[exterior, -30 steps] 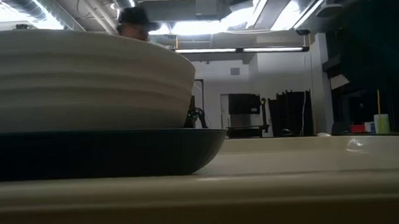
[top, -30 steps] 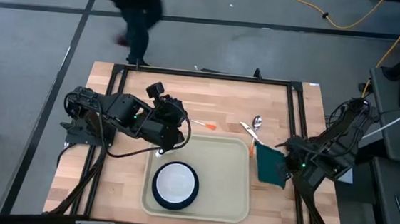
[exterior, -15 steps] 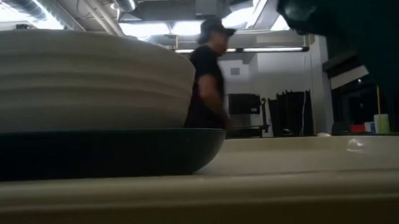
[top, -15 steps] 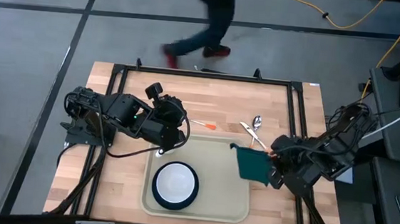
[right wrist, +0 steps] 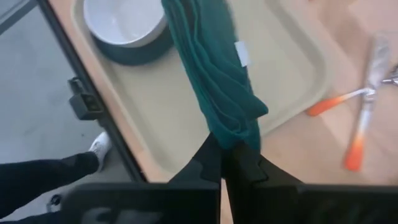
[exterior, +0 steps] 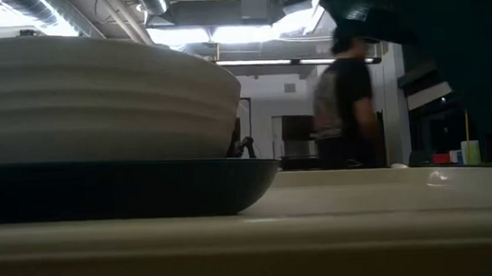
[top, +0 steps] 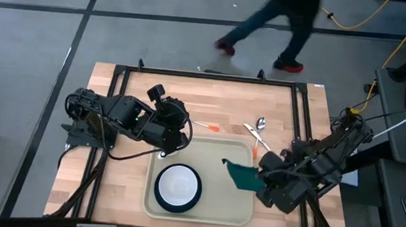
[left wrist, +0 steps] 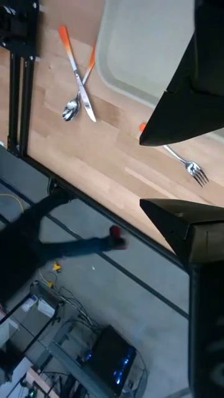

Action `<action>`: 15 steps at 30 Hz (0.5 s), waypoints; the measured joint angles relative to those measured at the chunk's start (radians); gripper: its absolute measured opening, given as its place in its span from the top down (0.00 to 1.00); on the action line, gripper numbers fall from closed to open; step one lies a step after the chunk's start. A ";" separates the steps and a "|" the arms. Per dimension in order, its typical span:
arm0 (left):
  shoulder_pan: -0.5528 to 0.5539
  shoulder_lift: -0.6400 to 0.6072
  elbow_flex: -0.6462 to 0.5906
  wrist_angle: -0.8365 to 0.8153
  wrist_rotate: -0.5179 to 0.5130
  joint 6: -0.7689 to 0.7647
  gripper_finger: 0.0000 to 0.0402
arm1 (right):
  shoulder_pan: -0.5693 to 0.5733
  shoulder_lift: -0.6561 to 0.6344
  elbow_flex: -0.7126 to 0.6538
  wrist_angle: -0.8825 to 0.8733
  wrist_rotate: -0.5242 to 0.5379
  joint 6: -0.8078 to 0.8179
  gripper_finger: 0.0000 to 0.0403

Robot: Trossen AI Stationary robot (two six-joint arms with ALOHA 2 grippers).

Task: Set up tray
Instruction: Put the dark green napkin on the brown serving tray to the right of the black plate

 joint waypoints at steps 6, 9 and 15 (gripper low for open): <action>0.000 0.000 0.000 0.000 0.015 0.011 0.64 | 0.000 0.058 0.000 0.092 -0.042 -0.002 0.98; 0.000 0.000 0.000 0.000 0.036 0.029 0.64 | 0.000 0.085 0.000 0.132 -0.064 0.001 0.98; -0.012 0.000 0.000 0.000 0.045 0.058 0.64 | -0.003 0.134 0.000 0.182 -0.071 0.004 0.98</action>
